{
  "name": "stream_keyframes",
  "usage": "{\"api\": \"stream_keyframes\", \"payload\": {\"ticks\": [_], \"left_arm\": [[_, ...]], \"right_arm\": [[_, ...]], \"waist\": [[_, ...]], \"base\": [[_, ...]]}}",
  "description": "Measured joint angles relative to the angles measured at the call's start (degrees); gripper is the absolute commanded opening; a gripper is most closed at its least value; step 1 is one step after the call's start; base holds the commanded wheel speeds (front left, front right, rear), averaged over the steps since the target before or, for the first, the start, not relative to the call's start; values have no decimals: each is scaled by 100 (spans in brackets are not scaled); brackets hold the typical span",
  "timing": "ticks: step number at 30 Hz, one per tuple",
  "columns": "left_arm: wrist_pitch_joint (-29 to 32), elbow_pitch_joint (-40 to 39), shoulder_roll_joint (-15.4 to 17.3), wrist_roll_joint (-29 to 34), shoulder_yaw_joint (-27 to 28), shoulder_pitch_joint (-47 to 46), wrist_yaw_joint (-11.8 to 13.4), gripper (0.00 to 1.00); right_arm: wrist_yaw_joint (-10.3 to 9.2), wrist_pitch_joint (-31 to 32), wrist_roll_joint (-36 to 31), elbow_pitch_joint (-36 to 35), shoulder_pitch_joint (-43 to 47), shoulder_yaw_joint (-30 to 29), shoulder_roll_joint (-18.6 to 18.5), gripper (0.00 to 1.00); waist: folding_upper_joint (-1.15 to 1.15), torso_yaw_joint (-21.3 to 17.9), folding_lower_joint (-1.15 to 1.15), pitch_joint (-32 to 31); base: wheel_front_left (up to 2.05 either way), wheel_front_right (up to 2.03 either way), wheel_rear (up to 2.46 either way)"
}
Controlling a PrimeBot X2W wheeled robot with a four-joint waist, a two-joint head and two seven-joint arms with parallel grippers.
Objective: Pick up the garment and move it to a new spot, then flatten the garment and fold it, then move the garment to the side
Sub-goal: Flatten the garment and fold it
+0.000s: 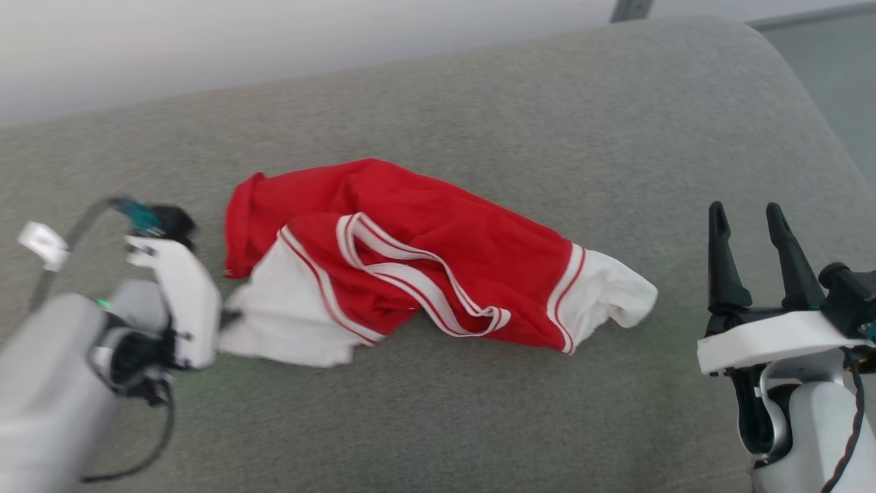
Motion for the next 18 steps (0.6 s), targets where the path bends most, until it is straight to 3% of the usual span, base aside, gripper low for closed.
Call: {"api": "stream_keyframes", "payload": {"ticks": [7,12,18], "left_arm": [[-709,-565,642,170,263,-99,-18,0],[-1541,-1238,1230,307,376,102,-34,0],[-2151,-2429,2049,-41,-141,926,-49,0]], "right_arm": [[0,56,-54,-67,109,-112,4,100],[0,108,-69,-110,146,-97,8,100],[0,118,-92,-187,198,-107,5,100]], "waist": [[0,211,0,-104],[0,313,0,-162],[0,358,0,-167]], "base": [[0,0,0],[0,0,0],[0,0,0]]}}
